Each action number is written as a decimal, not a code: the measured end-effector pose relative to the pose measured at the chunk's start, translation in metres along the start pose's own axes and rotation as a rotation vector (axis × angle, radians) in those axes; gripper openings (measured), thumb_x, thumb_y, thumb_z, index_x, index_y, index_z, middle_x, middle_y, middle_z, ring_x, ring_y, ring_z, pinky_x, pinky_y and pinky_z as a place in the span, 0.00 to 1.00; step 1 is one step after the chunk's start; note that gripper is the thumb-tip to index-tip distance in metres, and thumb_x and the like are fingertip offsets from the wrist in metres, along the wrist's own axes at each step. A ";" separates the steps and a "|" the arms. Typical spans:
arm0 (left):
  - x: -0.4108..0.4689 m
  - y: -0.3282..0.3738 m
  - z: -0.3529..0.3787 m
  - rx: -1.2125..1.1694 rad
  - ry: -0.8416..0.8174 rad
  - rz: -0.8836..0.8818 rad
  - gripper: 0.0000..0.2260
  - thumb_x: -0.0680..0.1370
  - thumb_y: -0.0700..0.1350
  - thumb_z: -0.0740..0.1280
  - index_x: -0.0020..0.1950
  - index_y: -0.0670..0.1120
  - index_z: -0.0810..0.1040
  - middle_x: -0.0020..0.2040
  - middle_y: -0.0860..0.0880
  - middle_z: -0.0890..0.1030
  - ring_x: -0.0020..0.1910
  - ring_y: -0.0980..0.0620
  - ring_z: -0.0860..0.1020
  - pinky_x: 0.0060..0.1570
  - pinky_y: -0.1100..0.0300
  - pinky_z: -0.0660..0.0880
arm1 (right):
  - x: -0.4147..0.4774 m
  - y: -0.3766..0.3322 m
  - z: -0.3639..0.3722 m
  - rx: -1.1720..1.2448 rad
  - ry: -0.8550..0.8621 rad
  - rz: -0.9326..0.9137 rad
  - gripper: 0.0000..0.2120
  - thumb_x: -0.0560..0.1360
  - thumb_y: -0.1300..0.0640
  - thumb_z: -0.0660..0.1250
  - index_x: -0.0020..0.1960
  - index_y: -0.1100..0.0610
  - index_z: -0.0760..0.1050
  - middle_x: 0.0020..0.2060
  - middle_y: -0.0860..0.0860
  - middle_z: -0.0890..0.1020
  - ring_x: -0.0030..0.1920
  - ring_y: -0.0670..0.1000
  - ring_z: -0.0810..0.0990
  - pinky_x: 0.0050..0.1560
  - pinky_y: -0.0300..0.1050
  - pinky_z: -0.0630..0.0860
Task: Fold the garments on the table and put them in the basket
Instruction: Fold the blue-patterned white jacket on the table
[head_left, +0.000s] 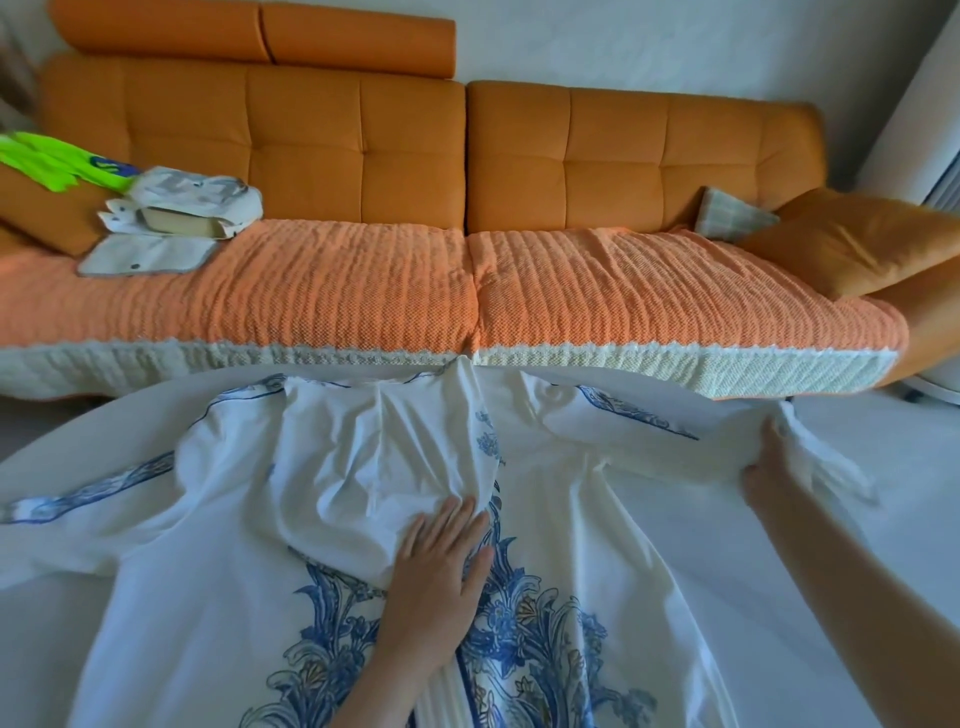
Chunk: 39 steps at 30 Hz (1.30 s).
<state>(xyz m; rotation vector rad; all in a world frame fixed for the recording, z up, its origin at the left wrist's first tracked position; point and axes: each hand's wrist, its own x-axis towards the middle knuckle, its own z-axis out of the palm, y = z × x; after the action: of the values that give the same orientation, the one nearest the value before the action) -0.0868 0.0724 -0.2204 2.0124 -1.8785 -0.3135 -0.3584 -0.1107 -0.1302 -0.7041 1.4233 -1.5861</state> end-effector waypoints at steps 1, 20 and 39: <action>0.000 0.000 -0.001 0.004 0.002 0.003 0.32 0.72 0.65 0.26 0.74 0.62 0.46 0.75 0.64 0.40 0.71 0.66 0.33 0.71 0.61 0.30 | -0.008 -0.002 0.012 -0.063 -0.016 -0.043 0.19 0.81 0.59 0.56 0.70 0.61 0.65 0.62 0.58 0.73 0.60 0.52 0.72 0.58 0.44 0.67; -0.004 0.000 -0.018 -0.704 0.381 0.009 0.10 0.78 0.51 0.57 0.58 0.56 0.71 0.62 0.61 0.69 0.65 0.65 0.66 0.67 0.65 0.63 | -0.112 0.089 0.108 -1.589 -1.316 -0.701 0.28 0.81 0.43 0.50 0.77 0.49 0.47 0.76 0.47 0.42 0.75 0.60 0.39 0.71 0.68 0.41; 0.127 -0.008 -0.038 0.077 0.069 -0.498 0.27 0.74 0.58 0.66 0.67 0.45 0.68 0.68 0.43 0.67 0.67 0.42 0.66 0.60 0.51 0.68 | -0.137 0.111 0.120 -1.841 -1.172 -0.900 0.46 0.60 0.39 0.21 0.75 0.46 0.48 0.76 0.55 0.39 0.71 0.72 0.37 0.61 0.80 0.43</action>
<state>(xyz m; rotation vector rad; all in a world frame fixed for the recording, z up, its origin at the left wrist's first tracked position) -0.0532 -0.0493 -0.1778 2.4920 -1.3444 -0.2973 -0.1668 -0.0449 -0.1975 -2.8733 1.1881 0.4607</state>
